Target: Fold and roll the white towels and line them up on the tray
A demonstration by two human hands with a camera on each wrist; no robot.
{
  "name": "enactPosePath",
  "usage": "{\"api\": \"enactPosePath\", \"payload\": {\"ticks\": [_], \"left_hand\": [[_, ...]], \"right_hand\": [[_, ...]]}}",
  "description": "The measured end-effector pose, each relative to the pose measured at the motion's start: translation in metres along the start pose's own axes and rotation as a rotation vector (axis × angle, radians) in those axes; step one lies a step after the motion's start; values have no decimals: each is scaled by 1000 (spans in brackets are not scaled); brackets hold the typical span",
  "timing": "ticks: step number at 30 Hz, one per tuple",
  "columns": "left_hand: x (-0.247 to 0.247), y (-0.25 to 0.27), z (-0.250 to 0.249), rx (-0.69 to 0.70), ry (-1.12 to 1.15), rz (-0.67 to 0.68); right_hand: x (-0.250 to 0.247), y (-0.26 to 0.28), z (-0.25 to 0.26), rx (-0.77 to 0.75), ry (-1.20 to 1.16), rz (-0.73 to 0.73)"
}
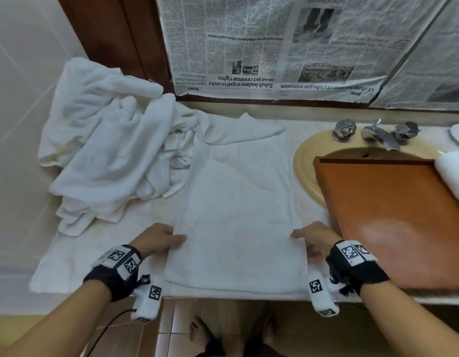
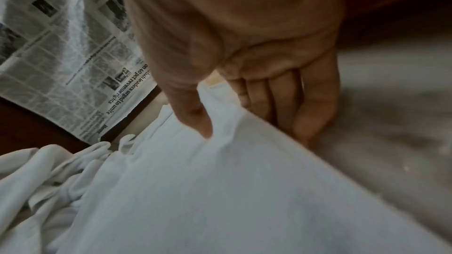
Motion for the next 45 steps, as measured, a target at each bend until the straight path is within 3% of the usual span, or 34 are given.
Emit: {"api": "enactPosePath", "payload": {"ticks": [4, 7, 11, 17, 20, 24, 26, 30, 32, 37, 39, 42, 45], "left_hand": [[-18, -10, -12, 8, 47, -240], [-11, -14, -15, -36, -147, -152], [-1, -19, -3, -118, -162, 49], [-25, -30, -42, 25, -117, -233], [-19, -37, -45, 16, -262, -155], [-8, -44, -33, -136, -414, 66], [-15, -51, -48, -115, -444, 41], [-37, -74, -86, -22, -315, -179], [-36, -83, -90, -21, -296, -174], [-28, -81, -65, -81, -381, -24], [-33, -78, -57, -96, -406, -10], [-56, -75, -81, -19, -512, -177], [-73, -74, -140, 220, -588, -395]], "right_hand": [[-8, -6, 10, -42, -6, -157], [-9, -8, 8, -3, 89, -181], [-6, -5, 6, 37, 206, -110], [-14, -8, 41, -62, 226, -237], [-11, -7, 37, -42, 399, -219], [-6, -9, 29, 14, 525, -124], [-12, -18, 47, -23, 422, -158], [-29, -32, 94, -127, 300, -271], [-33, -36, 104, -166, 366, -290], [-24, -43, 92, -170, 671, -154], [-29, -35, 95, -174, 698, -177], [-42, -25, 127, -257, 685, -313], [-44, -33, 171, -399, 593, -361]]}}
Point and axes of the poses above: each hand's wrist, its own y-axis away from the middle knuckle, its own x-axis out of the palm, z = x × y, the point moved 9 cm from there along -y, towards the middle knuckle
